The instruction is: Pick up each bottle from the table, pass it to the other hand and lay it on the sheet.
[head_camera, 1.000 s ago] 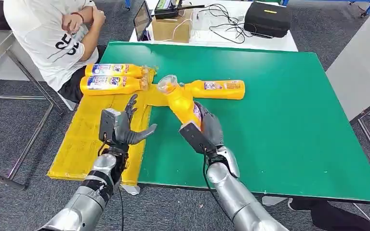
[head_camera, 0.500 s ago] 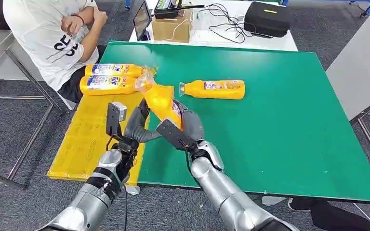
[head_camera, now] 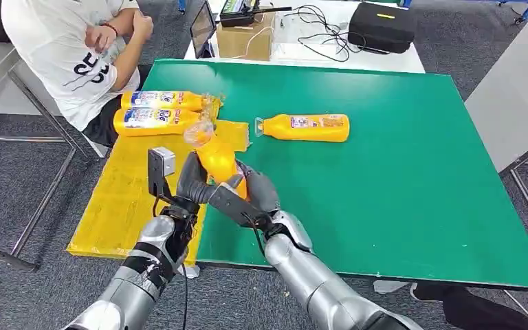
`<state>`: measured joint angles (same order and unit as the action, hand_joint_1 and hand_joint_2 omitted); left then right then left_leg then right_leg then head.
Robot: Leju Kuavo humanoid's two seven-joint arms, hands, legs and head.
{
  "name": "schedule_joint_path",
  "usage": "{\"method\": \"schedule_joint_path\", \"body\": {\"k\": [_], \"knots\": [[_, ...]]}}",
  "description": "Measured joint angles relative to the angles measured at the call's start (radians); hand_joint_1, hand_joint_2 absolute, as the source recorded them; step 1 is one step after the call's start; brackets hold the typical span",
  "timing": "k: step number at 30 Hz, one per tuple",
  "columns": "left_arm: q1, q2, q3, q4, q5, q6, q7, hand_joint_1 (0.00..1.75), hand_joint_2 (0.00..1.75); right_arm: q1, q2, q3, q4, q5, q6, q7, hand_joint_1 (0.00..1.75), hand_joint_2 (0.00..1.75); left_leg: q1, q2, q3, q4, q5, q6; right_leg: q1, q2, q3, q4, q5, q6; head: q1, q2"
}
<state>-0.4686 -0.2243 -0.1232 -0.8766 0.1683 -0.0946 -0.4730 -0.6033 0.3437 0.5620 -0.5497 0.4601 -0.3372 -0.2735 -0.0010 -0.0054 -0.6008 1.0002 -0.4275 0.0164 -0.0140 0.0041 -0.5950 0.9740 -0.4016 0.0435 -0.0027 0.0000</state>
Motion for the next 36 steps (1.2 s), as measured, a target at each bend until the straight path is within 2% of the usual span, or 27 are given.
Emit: {"method": "schedule_joint_path", "body": {"k": [3, 4, 5, 9, 10, 18, 19, 25, 31, 36], "knots": [[0.007, 0.007, 0.013, -0.006, 0.032, -0.028, 0.011, 0.0, 1.75, 0.013, -0.004, 0.024, 0.013, 0.026, 0.002, 0.006, 1.75, 1.75, 0.0, 0.0, 0.0, 0.0, 0.0, 0.0, 0.0, 0.0, 0.0, 0.0, 0.0, 0.0, 0.0, 0.0], [0.008, 0.008, 0.015, -0.01, 0.038, -0.034, 0.012, 0.54, 1.75, 0.017, -0.005, 0.029, 0.017, 0.031, 0.002, 0.008, 1.75, 1.75, 0.0, 0.0, 0.0, 0.0, 0.0, 0.0, 0.0, 0.0, 0.0, 0.0, 0.0, 0.0, 0.0, 0.0], [0.008, 0.008, 0.018, -0.01, 0.04, -0.049, 0.018, 1.75, 1.75, 0.021, -0.006, 0.034, 0.021, 0.038, 0.002, 0.01, 1.75, 1.75, 0.0, 0.0, 0.0, 0.0, 0.0, 0.0, 0.0, 0.0, 0.0, 0.0, 0.0, 0.0, 0.0, 0.0], [0.007, 0.018, 0.018, -0.01, 0.037, -0.105, 0.035, 1.75, 1.75, 0.018, -0.006, 0.042, 0.029, 0.066, 0.002, 0.023, 1.75, 1.75, 0.0, 0.0, 0.0, 0.0, 0.0, 0.0, 0.0, 0.0, 0.0, 0.0, 0.0, 0.0, 0.0, 0.0], [0.005, 0.021, 0.017, -0.005, 0.031, -0.122, 0.037, 1.75, 1.75, 0.015, -0.006, 0.044, 0.031, 0.077, 0.002, 0.029, 1.29, 1.75, 0.0, 0.0, 0.0, 0.0, 0.0, 0.0, 0.0, 0.0, 0.0, 0.0, 0.0, 0.0, 0.0, 0.0], [-0.023, 0.04, 0.013, 0.044, 0.031, -0.19, 0.025, 1.75, 1.75, -0.003, -0.006, 0.053, 0.033, 0.092, -0.006, 0.058, 1.29, 1.75, 0.0, 0.0, 0.001, 0.0, 0.0, 0.0, 0.0, 0.0, 0.001, 0.0, 0.0, 0.0, 0.0, 0.0], [-0.026, 0.041, 0.013, 0.047, 0.031, -0.191, 0.025, 1.75, 1.75, -0.003, -0.006, 0.053, 0.033, 0.092, -0.006, 0.058, 0.03, 1.75, 0.0, 0.0, 0.001, 0.0, 0.0, 0.0, 0.0, 0.0, 0.001, 0.0, 0.0, 0.0, 0.0, 0.0], [-0.043, 0.041, 0.01, 0.056, 0.036, -0.209, 0.037, 1.75, 1.75, -0.004, -0.006, 0.052, 0.033, 0.076, -0.031, 0.053, 0.0, 1.75, 0.0, 0.0, 0.001, 0.0, 0.0, 0.0, 0.0, 0.0, 0.001, 0.0, 0.0, 0.0, 0.0, 0.0], [-0.049, 0.041, 0.01, 0.069, 0.064, -0.242, 0.053, 1.75, 1.75, -0.002, -0.015, 0.004, 0.001, -0.001, -0.063, -0.003, 0.0, 1.75, 0.0, -0.002, 0.002, 0.0, 0.001, 0.001, 0.0, -0.001, 0.002, 0.0, 0.0, 0.0, 0.0, 0.0], [-0.063, 0.043, 0.007, 0.069, 0.003, -0.139, 0.023, 1.75, 1.75, 0.014, -0.034, -0.073, -0.067, -0.06, -0.092, -0.046, 0.0, 1.75, 0.0, -0.002, 0.002, 0.0, 0.001, 0.001, 0.0, -0.001, 0.002, 0.0, 0.0, 0.001, 0.0, 0.0]]}}
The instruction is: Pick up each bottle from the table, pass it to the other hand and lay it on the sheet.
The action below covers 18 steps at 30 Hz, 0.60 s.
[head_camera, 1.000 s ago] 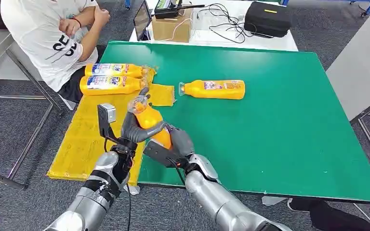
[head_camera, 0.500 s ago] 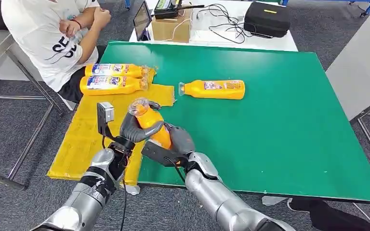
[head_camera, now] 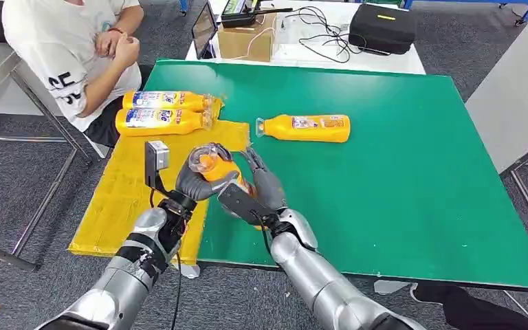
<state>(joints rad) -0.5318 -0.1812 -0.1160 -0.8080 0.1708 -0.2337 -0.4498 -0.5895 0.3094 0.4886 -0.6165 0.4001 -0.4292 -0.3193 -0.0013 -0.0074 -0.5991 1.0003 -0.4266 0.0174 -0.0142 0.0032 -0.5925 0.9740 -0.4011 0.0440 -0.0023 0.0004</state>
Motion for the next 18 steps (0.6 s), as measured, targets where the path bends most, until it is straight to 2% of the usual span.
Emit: {"method": "schedule_joint_path", "body": {"k": [4, 7, 11, 18], "knots": [[-0.033, 0.025, -0.003, -0.002, -0.14, 0.182, -0.037, 1.75, 1.75, 0.029, -0.026, -0.066, -0.082, -0.048, -0.015, -0.028, 0.0, 1.75, 0.0, 0.0, 0.0, 0.0, 0.0, 0.0, 0.0, 0.0, 0.0, 0.0, 0.0, 0.0, 0.0, 0.0], [-0.061, 0.058, 0.0, -0.009, -0.218, 0.263, -0.048, 1.75, 1.75, 0.056, -0.05, -0.111, -0.137, -0.067, -0.015, -0.039, 0.0, 1.75, 0.0, 0.001, 0.0, 0.0, 0.0, 0.0, 0.0, 0.0, 0.0, 0.0, 0.0, 0.0, 0.0, 0.0], [-0.076, 0.098, 0.011, -0.037, -0.325, 0.297, -0.046, 1.75, 1.75, 0.093, -0.071, -0.166, -0.204, -0.097, -0.009, -0.059, 0.0, 1.75, 0.001, 0.0, 0.0, 0.0, 0.0, 0.0, 0.001, 0.0, -0.001, 0.001, 0.0, 0.0, 0.0, 0.0], [-0.08, 0.117, 0.026, -0.086, -0.374, 0.3, -0.029, 1.75, 1.75, 0.118, -0.083, -0.214, -0.261, -0.1, 0.0, -0.069, 0.0, 1.75, 0.0, 0.0, -0.001, 0.0, 0.0, 0.0, 0.0, 0.0, -0.001, 0.0, 0.0, 0.0, 0.0, 0.0]]}}
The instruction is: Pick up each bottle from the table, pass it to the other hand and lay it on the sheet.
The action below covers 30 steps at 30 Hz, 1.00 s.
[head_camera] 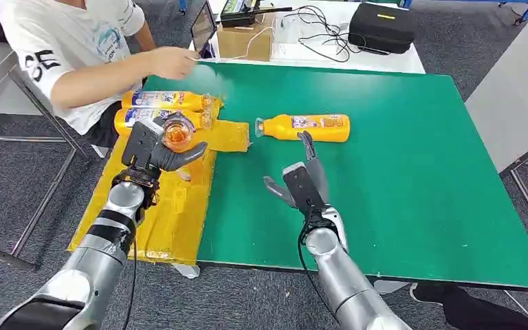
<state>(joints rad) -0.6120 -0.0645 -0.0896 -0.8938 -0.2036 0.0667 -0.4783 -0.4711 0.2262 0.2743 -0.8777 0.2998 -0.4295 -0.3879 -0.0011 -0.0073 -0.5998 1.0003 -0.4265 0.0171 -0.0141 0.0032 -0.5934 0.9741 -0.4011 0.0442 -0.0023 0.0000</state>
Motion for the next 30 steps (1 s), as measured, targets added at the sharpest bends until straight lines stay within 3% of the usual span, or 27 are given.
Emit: {"method": "schedule_joint_path", "body": {"k": [6, 11, 21, 30], "knots": [[-0.01, 0.014, -0.008, -0.038, -0.209, 0.11, 0.013, 1.75, 1.75, 0.02, 0.0, -0.029, -0.041, -0.029, 0.0, -0.015, 0.0, 1.75, 0.0, 0.0, 0.0, 0.0, 0.0, 0.0, 0.0, 0.0, 0.0, 0.0, 0.0, 0.0, 0.0, 0.0], [-0.05, 0.043, -0.073, -0.029, -0.397, 0.061, 0.056, 1.75, 1.75, 0.03, 0.0, -0.039, -0.072, -0.038, 0.023, -0.021, 0.0, 1.75, 0.0, 0.0, 0.0, 0.0, 0.0, 0.0, 0.0, 0.0, -0.001, 0.0, 0.0, 0.0, 0.0, 0.0], [-0.222, 0.066, -0.351, 0.333, -0.745, -0.012, 0.101, 1.75, 1.75, 0.03, 0.015, -0.04, -0.083, -0.038, 0.064, -0.026, 0.0, 1.75, 0.0, 0.002, 0.0, 0.0, 0.0, 0.0, 0.0, 0.0, -0.001, 0.0, 0.0, 0.0, 0.0, 0.0], [-0.265, 0.074, -0.443, 0.459, -0.786, -0.063, 0.127, 1.75, 1.75, 0.03, 0.019, -0.035, -0.083, -0.043, 0.079, -0.027, 0.0, 1.75, 0.0, 0.0, -0.001, 0.0, 0.0, 0.0, 0.0, 0.0, -0.001, 0.0, 0.0, 0.0, 0.0, 0.0]]}}
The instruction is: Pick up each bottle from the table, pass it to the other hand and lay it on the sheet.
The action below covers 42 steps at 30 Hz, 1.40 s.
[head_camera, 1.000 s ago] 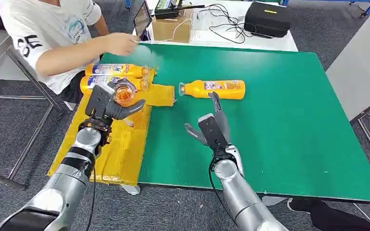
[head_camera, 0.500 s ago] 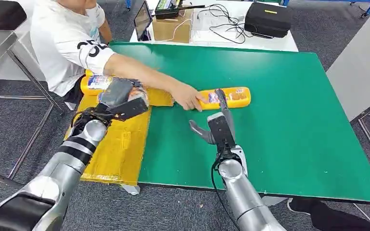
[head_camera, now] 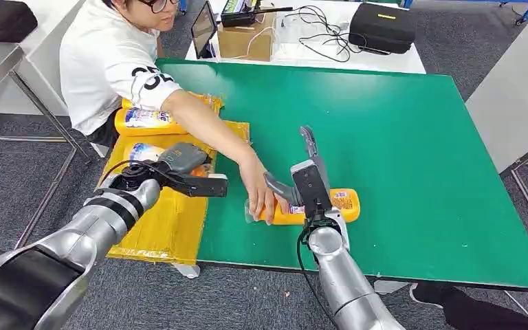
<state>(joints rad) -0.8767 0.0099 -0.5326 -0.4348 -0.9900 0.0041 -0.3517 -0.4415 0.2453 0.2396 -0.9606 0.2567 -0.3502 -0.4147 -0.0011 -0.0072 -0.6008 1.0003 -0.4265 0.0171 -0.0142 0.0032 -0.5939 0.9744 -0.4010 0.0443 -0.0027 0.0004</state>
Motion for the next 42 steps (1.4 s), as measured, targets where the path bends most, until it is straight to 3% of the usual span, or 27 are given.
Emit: {"method": "schedule_joint_path", "body": {"k": [11, 20, 21, 22, 28, 35, 36, 42], "knots": [[0.008, 0.021, -0.085, 0.103, -0.039, -0.057, 0.043, 1.75, 1.75, -0.011, 0.024, 0.027, 0.024, -0.016, 0.027, -0.016, 0.0, 1.75, 0.0, 0.0, -0.001, 0.0, 0.0, 0.0, 0.0, 0.0, 0.0, 0.0, 0.0, 0.0, 0.0, 0.0], [0.031, 0.032, -0.087, 0.128, -0.037, -0.053, 0.07, 1.75, 1.75, -0.03, 0.04, 0.054, 0.066, -0.031, 0.037, -0.026, 0.0, 1.75, 0.0, -0.003, 0.003, -0.001, 0.0, 0.0, 0.0, -0.003, 0.004, 0.0, 0.0, 0.0, 0.0, 0.0], [0.032, 0.032, -0.087, 0.128, -0.037, -0.049, 0.072, 0.14, 1.75, -0.031, 0.04, 0.055, 0.068, -0.031, 0.038, -0.027, 0.0, 1.75, 0.0, -0.003, 0.004, -0.001, 0.0, 0.0, 0.0, -0.003, 0.005, 0.0, 0.0, 0.0, 0.0, 0.0], [0.035, 0.033, -0.087, 0.129, -0.036, -0.045, 0.073, 0.0, 1.75, -0.032, 0.04, 0.057, 0.072, -0.034, 0.039, -0.029, 0.0, 1.75, 0.0, -0.003, 0.004, -0.001, 0.001, 0.0, 0.0, -0.003, 0.005, 0.0, 0.0, 0.0, 0.0, 0.0], [0.051, 0.034, -0.077, 0.131, 0.009, 0.008, 0.052, 0.0, 1.75, -0.044, 0.04, 0.064, 0.094, -0.04, 0.04, -0.031, 0.0, 1.75, 0.0, -0.003, 0.008, -0.001, 0.001, 0.0, 0.0, -0.004, 0.009, 0.0, 0.0, 0.0, 0.0, 0.0], [0.105, 0.039, 0.012, 0.124, 0.145, 0.118, -0.118, 0.0, 1.75, -0.069, 0.031, 0.081, 0.14, -0.006, 0.037, -0.014, 0.0, 1.75, 0.0, -0.004, 0.008, -0.001, 0.002, 0.0, 0.0, -0.004, 0.009, 0.0, 0.0, 0.0, 0.0, 0.0], [0.114, 0.039, 0.026, 0.122, 0.154, 0.125, -0.13, 0.0, 1.75, -0.071, 0.029, 0.083, 0.146, -0.005, 0.036, -0.013, 0.0, 0.0, 0.0, -0.004, 0.008, -0.001, 0.002, 0.0, 0.0, -0.004, 0.009, 0.0, 0.0, 0.0, 0.0, 0.0], [0.185, 0.039, 0.122, 0.076, 0.277, 0.256, -0.313, 0.0, 1.75, -0.084, 0.017, 0.101, 0.191, 0.037, 0.016, -0.005, 0.0, 0.0, 0.0, -0.003, 0.005, 0.0, 0.002, 0.0, 0.0, -0.004, 0.005, 0.0, 0.0, 0.0, 0.0, 0.0]]}}
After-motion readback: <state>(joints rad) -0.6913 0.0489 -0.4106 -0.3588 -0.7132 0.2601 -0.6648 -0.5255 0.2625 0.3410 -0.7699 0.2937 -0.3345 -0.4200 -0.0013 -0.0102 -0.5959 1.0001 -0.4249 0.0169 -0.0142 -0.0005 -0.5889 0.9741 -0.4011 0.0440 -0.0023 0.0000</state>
